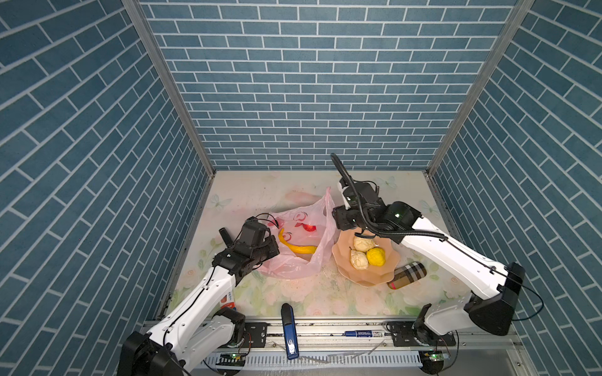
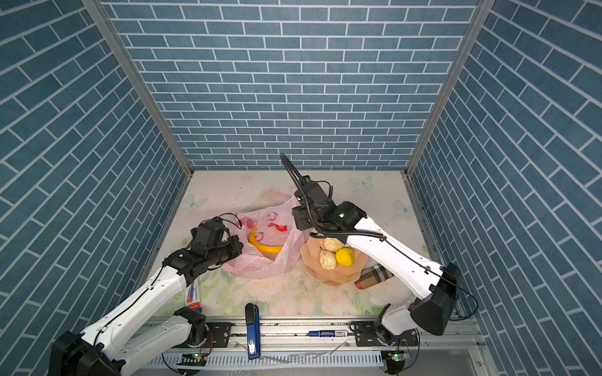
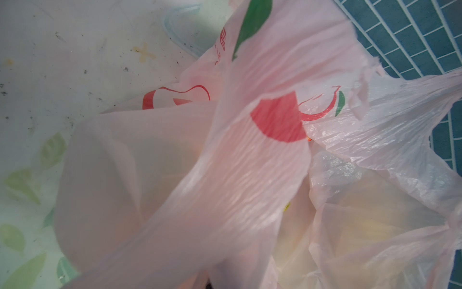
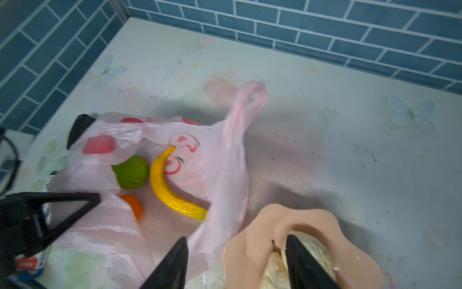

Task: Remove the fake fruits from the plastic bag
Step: 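Lower the pale fruit into the bowl and open the right gripper, then move the right gripper back over the bag and reach inside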

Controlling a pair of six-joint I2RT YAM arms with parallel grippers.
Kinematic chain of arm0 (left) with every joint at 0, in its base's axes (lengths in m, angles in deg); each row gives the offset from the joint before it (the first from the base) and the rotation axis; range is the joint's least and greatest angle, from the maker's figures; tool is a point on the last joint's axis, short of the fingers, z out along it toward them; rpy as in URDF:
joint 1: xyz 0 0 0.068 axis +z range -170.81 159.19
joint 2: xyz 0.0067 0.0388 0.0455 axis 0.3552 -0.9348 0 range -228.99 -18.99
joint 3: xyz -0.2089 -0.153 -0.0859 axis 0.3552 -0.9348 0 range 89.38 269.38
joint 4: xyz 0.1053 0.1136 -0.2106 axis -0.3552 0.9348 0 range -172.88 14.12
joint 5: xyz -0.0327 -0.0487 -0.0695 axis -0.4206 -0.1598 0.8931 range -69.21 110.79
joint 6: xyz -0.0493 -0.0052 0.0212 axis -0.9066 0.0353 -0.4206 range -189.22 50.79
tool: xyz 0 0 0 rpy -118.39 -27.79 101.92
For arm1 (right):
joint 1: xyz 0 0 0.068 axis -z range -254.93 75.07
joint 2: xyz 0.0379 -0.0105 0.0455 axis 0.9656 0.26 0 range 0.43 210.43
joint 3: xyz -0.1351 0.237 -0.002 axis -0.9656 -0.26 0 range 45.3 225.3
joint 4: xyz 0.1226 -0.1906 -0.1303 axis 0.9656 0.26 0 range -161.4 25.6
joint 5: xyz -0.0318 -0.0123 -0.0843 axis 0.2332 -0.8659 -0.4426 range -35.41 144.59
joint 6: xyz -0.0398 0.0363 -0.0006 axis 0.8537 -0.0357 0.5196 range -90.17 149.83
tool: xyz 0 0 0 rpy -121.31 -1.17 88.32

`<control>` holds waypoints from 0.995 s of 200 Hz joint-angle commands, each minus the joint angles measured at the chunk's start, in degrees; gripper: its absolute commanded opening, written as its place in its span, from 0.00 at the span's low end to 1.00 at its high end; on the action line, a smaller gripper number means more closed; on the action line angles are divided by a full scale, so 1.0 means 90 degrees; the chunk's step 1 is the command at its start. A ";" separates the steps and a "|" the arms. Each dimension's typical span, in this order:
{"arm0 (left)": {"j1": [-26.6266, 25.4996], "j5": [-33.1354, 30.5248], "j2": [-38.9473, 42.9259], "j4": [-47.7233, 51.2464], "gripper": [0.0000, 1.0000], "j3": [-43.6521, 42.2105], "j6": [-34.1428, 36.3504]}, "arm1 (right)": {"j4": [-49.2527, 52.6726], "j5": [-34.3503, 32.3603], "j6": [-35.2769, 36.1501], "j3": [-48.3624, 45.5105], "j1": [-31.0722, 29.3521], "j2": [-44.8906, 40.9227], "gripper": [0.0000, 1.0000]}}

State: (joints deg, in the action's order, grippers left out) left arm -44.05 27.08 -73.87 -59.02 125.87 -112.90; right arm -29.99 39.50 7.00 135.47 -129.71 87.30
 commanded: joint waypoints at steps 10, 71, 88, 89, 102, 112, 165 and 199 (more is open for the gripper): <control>-0.0016 0.0227 0.0178 -0.0072 0.00 -0.0270 0.0055 | -0.0153 0.0573 0.0263 0.1078 -0.0448 0.1434 0.61; -0.0024 0.0227 0.0317 -0.0111 0.00 -0.0448 -0.0069 | -0.0557 0.1616 -0.0337 0.1659 -0.0529 0.3234 0.55; -0.0016 0.0227 0.0277 -0.0187 0.00 -0.0409 -0.0077 | -0.0521 0.1676 -0.0472 0.1661 -0.0524 0.3495 0.54; -0.0015 0.0228 0.0277 -0.0188 0.00 -0.0406 -0.0083 | -0.0520 0.1676 -0.0481 0.1661 -0.0524 0.3508 0.54; -0.0022 0.0228 0.0253 -0.0271 0.00 -0.0388 -0.0090 | -0.0538 0.1677 -0.0580 0.1651 -0.0502 0.3694 0.53; -0.0023 0.0238 0.0238 -0.0311 0.00 -0.0368 -0.0092 | -0.0536 0.1611 -0.0667 0.1652 -0.0517 0.3842 0.53; -0.0017 0.0404 0.0354 -0.0361 0.00 -0.0396 -0.0107 | -0.0960 0.0990 -0.1137 0.1751 -0.0340 0.4266 0.56; -0.0019 0.0521 0.0480 -0.0288 0.00 -0.0513 -0.0102 | -0.0703 0.0608 -0.1358 0.2114 -0.0169 0.4657 0.58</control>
State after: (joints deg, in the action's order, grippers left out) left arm -44.05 30.64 -70.70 -61.80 122.39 -113.70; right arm -37.47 49.33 -1.50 149.77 -132.38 127.59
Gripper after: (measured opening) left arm 0.046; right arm 0.571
